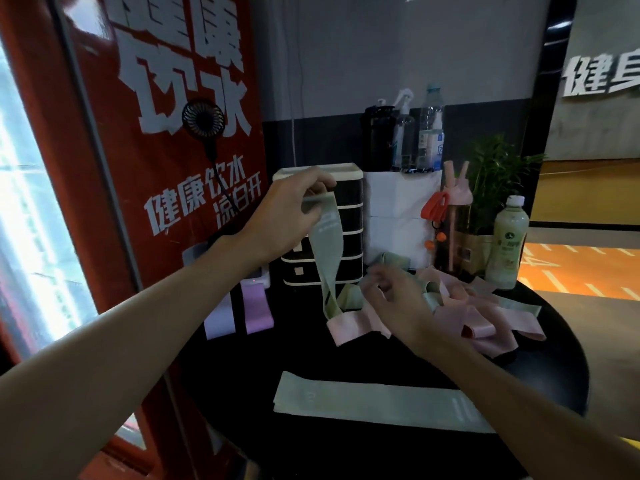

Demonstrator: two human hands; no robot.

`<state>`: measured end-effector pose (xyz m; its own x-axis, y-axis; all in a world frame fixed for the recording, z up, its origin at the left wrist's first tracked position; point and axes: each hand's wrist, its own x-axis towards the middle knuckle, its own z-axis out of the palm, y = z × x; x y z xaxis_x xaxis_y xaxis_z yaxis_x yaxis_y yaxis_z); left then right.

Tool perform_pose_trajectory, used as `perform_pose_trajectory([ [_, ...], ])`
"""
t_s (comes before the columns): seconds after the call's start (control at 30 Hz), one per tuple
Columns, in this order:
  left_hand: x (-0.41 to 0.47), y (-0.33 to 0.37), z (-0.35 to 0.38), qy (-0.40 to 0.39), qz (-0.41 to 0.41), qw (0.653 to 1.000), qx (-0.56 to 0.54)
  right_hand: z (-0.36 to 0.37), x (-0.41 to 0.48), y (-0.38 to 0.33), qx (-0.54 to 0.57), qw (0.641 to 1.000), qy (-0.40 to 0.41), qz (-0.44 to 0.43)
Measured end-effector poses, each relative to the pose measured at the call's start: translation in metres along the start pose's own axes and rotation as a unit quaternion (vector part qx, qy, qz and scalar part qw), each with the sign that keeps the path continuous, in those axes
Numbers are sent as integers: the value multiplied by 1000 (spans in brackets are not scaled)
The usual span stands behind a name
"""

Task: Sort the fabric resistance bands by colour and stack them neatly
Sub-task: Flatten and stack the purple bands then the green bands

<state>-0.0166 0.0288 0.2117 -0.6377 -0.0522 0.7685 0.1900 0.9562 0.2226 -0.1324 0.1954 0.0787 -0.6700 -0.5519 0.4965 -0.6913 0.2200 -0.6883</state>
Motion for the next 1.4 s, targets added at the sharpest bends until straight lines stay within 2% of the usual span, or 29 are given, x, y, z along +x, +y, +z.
perform_pose_trajectory([
  [0.2,9,23,-1,28,41,998,-34,-43,28,-67,148,989,-14,-24],
  [0.33,14,36,-1,34,37,995,-89,-56,31,-90,188,981,-2,-51],
  [0.4,16,42,-1,51,12,990,-130,-60,32,-96,196,979,8,-62],
  [0.57,5,51,15,87,-134,949,-274,-69,35,-103,247,966,71,-40],
  [0.7,-1,55,22,79,-158,929,-324,-75,34,-105,266,962,55,-28],
  [0.87,-7,62,28,42,-169,912,-371,-86,39,-108,257,964,70,-24],
  [1.1,-42,55,58,-117,-243,867,-418,-95,38,-103,213,968,130,-7],
  [1.23,-57,44,61,-142,-225,876,-402,-101,34,-89,215,966,142,10],
  [1.4,-67,38,58,-129,-238,891,-364,-106,26,-68,213,966,146,33],
])
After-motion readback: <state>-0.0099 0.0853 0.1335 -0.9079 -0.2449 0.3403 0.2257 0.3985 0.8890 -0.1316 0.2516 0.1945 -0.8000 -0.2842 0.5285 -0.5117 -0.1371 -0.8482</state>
